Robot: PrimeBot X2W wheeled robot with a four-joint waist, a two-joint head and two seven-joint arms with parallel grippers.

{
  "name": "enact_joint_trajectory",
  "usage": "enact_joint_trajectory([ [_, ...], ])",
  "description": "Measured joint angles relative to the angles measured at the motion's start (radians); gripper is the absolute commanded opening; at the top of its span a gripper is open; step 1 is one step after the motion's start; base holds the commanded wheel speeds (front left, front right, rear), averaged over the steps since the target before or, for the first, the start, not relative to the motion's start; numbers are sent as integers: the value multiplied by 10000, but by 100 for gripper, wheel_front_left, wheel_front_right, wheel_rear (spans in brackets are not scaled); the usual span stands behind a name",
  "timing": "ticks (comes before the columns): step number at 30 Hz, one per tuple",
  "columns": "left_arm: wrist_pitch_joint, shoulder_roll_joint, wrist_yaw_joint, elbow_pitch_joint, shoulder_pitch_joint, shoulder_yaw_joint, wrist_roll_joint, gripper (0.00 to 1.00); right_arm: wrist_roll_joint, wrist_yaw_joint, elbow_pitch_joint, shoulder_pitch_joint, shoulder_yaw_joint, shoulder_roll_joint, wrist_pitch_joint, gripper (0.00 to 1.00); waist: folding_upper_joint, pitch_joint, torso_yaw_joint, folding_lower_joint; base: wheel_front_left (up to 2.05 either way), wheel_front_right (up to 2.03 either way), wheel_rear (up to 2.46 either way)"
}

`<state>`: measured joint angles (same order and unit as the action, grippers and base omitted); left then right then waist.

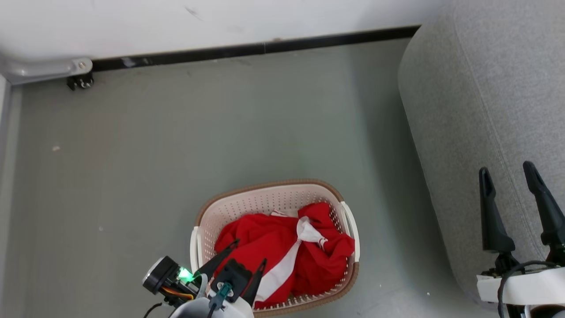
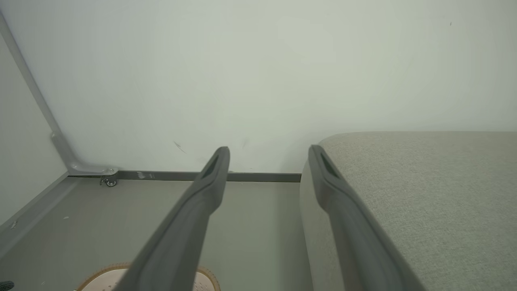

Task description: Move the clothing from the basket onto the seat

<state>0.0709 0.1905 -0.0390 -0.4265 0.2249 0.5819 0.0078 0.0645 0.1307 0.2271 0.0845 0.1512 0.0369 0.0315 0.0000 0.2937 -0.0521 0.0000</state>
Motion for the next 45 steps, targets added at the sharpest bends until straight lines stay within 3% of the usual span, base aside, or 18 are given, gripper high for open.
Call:
enact_joint_trajectory([
  [16, -186, -13, 301, -2063, 1675, 293, 686, 100, 263, 0, 270, -1105, -94, 6, 313, 100, 0, 1866, -523, 0, 0, 0, 0],
  [45, -297, 313, 316, -4412, 3900, 499, 1430, 100, 953, 0, -134, -2592, -347, 12, 1191, 100, 0, 4351, -1748, 0, 0, 0, 0],
])
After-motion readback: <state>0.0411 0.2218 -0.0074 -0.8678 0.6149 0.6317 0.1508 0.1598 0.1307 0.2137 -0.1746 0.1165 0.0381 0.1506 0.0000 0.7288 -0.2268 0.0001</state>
